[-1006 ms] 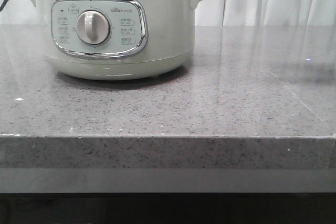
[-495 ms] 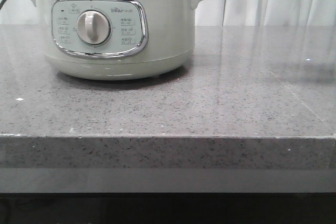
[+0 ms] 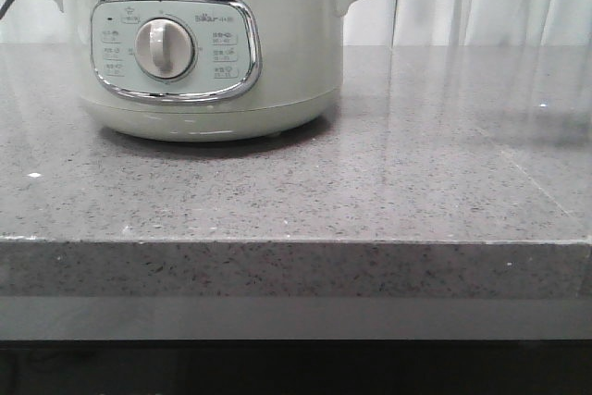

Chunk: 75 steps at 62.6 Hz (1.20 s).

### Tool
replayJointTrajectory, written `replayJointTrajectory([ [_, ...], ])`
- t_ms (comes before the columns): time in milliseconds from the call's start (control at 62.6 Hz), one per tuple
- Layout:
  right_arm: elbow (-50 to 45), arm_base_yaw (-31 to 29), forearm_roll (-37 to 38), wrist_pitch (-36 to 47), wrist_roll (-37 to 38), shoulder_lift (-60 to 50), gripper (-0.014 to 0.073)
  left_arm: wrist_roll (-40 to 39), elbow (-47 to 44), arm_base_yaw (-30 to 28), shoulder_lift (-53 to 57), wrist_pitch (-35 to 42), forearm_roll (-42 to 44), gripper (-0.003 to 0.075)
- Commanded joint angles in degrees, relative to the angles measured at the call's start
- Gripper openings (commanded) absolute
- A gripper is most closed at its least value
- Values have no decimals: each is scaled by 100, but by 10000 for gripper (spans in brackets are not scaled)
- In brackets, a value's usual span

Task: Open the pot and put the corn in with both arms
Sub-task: 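Lower the glass lid back onto the cooker with the left gripper, then release the lid knob and raise the left gripper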

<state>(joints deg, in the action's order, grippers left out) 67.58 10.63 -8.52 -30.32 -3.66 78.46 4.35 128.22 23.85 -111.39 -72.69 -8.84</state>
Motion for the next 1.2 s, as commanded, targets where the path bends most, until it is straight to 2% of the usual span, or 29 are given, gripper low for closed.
replayJointTrajectory([
  [0,151,-22,25,395,-40,-221,-121,-39,213,42,379,417,-28,356],
  [192,151,-22,25,395,-40,-221,-121,-39,213,42,379,402,-28,412],
  [383,151,-22,25,400,-40,-221,-121,-39,213,42,379,372,-102,417],
  [559,151,-22,25,400,-40,-221,-121,-39,213,42,379,407,-146,508],
  [655,151,-22,25,395,-40,-221,-121,-39,213,42,379,407,-146,526],
  [1022,151,-22,25,390,-40,-221,-121,-29,213,19,624,579,-233,517],
  [1118,151,-22,25,390,-40,-221,-121,-29,213,19,687,588,-105,465],
  [1182,151,-22,25,384,-40,-221,-121,-29,213,19,717,588,-82,403],
])
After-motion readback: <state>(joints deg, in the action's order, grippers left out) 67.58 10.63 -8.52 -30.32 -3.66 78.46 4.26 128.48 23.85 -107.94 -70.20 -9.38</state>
